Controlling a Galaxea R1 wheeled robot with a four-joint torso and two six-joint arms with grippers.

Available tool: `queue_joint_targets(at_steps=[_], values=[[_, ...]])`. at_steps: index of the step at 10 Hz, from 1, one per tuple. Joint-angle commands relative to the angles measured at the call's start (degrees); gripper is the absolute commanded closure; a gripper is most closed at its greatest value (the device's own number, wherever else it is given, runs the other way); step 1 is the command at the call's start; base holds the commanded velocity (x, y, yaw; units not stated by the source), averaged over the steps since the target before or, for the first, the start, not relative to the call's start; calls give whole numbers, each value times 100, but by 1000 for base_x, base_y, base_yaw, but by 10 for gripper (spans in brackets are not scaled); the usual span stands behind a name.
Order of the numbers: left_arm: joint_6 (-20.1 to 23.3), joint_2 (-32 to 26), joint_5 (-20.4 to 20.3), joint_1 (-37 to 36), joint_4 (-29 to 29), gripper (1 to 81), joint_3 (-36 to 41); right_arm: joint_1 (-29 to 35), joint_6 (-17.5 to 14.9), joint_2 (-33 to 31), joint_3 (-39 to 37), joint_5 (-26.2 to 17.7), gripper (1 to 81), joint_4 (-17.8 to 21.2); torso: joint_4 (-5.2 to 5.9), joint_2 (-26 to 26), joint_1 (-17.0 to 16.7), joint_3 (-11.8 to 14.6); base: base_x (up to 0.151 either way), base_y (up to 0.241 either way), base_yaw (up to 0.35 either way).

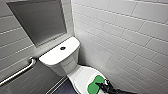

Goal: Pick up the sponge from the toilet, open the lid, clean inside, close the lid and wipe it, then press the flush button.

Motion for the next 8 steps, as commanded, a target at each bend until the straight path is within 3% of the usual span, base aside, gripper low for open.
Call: queue_joint_targets(at_steps=[1,6,7,8], values=[[18,-1,611,136,-6,10,54,14,16,-71,50,-234,10,-356,0,0,0,0,0,0,0],[18,17,681,162,-6,10,54,-198,16,-106,-328,12,10,-409,0,-5,0,2,0,0,0],[27,26,681,162,2,10,54,-180,16,-177,-266,109,811,-400,0,-5,0,4,0,0,0],[36,43,681,162,29,10,54,-110,16,-342,-101,135,811,-400,0,-5,0,4,0,0,0]])
